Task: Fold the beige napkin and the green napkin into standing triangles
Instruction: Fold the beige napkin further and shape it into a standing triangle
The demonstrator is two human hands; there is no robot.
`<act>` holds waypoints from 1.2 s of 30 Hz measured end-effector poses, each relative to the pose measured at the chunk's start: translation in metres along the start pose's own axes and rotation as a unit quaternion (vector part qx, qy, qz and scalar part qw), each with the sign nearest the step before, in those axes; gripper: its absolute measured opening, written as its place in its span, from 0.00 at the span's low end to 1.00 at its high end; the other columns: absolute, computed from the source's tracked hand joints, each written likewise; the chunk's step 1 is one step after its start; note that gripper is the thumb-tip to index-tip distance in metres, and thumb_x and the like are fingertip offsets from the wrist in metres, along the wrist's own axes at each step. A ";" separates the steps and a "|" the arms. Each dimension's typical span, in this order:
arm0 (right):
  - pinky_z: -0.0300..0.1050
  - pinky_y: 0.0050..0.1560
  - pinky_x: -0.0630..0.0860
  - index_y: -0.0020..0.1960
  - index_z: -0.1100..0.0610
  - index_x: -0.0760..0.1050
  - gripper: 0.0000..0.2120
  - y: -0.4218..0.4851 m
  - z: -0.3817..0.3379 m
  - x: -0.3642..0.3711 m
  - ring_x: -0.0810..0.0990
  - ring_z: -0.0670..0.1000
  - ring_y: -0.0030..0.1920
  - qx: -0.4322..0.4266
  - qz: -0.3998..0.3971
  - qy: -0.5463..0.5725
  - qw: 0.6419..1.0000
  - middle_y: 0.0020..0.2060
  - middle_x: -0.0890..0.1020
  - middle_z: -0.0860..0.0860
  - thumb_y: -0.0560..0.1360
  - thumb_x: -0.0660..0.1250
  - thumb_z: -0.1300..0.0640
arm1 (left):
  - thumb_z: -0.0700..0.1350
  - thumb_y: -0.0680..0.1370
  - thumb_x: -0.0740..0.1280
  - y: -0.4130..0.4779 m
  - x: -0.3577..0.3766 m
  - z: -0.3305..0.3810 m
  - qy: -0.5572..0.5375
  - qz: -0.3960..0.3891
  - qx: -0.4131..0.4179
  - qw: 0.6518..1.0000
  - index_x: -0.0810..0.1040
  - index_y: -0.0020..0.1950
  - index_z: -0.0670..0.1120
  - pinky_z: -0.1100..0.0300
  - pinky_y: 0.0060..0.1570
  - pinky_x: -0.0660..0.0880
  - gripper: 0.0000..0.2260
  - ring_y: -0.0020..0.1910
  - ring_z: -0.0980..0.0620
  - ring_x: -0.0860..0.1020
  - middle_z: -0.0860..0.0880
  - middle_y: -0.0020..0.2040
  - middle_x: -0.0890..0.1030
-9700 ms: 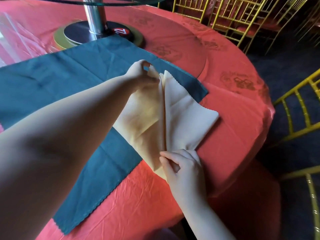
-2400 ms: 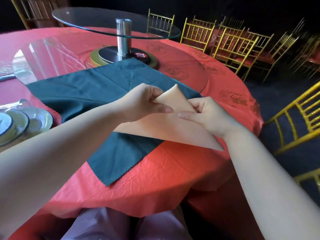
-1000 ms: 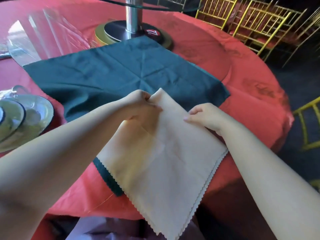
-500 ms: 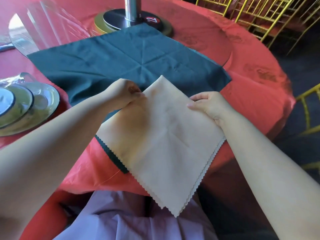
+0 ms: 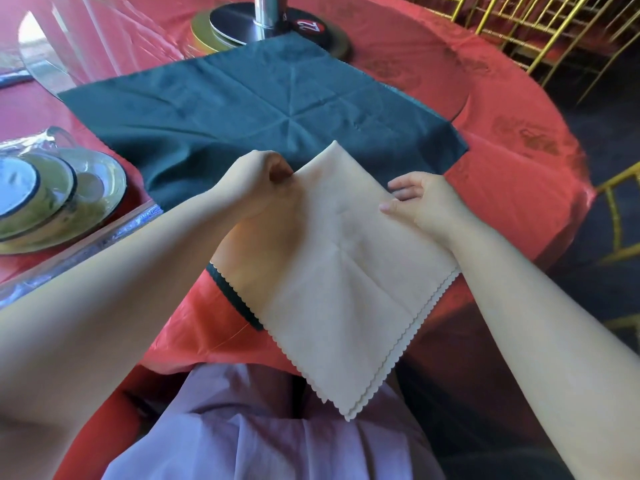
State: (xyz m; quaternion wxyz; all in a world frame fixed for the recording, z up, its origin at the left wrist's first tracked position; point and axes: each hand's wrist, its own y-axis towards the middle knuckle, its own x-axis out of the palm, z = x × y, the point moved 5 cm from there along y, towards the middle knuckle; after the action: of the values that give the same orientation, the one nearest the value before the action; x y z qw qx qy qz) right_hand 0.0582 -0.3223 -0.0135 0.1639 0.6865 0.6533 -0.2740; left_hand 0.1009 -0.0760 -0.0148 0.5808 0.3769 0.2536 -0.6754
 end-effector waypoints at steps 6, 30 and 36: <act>0.42 0.73 0.51 0.73 0.51 0.61 0.32 -0.048 -0.016 0.026 0.56 0.48 0.74 -0.220 -0.072 -0.237 0.944 0.73 0.60 0.51 0.75 0.53 0.34 | 0.43 0.74 0.64 -0.001 0.000 -0.005 0.008 0.023 -0.011 1.000 0.79 0.46 0.48 0.59 0.41 0.72 0.05 0.41 0.49 0.77 0.51 0.42 0.80; 0.48 0.74 0.40 0.76 0.58 0.41 0.29 -0.005 -0.008 0.072 0.42 0.48 0.76 -0.081 -0.022 -0.376 0.923 0.76 0.43 0.53 0.80 0.47 0.51 | 0.56 0.79 0.40 0.010 0.076 0.045 0.235 -0.109 0.189 0.947 0.45 0.76 0.47 0.58 0.70 0.33 0.27 0.75 0.56 0.40 0.52 0.77 0.45; 0.48 0.73 0.37 0.76 0.56 0.38 0.29 -0.029 0.014 0.046 0.40 0.46 0.75 -0.069 -0.035 -0.403 0.912 0.76 0.41 0.50 0.81 0.44 0.46 | 0.58 0.73 0.37 0.009 0.075 0.047 0.264 -0.100 0.196 0.939 0.44 0.76 0.47 0.56 0.71 0.34 0.33 0.75 0.54 0.40 0.50 0.77 0.45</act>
State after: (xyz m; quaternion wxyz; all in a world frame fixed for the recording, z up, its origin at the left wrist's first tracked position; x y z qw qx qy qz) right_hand 0.0271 -0.2906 -0.0481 0.4502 0.4813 0.5731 -0.4869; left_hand 0.0963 -0.1590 -0.0467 0.3370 0.6207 0.2974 -0.6424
